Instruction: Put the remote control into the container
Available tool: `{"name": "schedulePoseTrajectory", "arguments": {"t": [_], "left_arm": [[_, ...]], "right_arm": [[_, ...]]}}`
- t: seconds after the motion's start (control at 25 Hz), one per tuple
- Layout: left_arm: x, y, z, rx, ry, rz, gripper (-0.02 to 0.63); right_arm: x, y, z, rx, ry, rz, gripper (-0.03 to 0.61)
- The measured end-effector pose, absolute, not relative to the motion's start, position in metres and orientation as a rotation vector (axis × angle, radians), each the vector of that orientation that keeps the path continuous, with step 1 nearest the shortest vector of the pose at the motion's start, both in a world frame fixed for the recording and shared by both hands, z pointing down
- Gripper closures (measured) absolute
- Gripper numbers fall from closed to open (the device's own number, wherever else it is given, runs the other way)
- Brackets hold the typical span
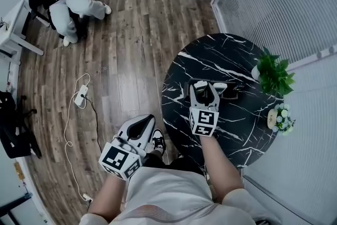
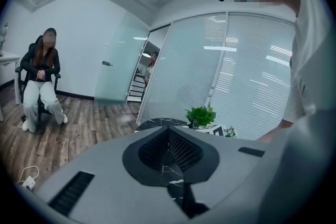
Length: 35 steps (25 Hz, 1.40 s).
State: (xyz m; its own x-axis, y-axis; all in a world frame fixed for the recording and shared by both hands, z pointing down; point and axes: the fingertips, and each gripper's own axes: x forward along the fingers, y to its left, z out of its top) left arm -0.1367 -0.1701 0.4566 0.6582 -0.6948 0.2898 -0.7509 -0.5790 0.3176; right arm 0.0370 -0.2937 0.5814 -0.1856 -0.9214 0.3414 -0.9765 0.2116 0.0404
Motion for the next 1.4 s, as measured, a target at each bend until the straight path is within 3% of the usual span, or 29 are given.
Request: {"name": "schedulePoseTrajectory", "arguments": {"t": [0.48,0.88,1.16,1.4], "left_arm": [[-0.134,-0.166,0.455,2.467,-1.136,0.177,0.604],[-0.118,-0.166,0.441,2.51,-1.129,0.163,0.604],[-0.099,-0.167,0.419,2.558,-1.134,0.135,0.604],[-0.069,-0.158,0.398,2.609,-1.116,0.095,0.604]], "right_arm": [[0.034,-0.289,0.607,1.698,-2.106,0.305,0.33],[0.054,-0.27,0.534,1.719,-2.263,0.28,0.331],[0.081,-0.231,0.47,1.755,-2.36,0.212,0.542],[0.11,-0.196,0.435,1.747,-2.382,0.19,0.566]]}}
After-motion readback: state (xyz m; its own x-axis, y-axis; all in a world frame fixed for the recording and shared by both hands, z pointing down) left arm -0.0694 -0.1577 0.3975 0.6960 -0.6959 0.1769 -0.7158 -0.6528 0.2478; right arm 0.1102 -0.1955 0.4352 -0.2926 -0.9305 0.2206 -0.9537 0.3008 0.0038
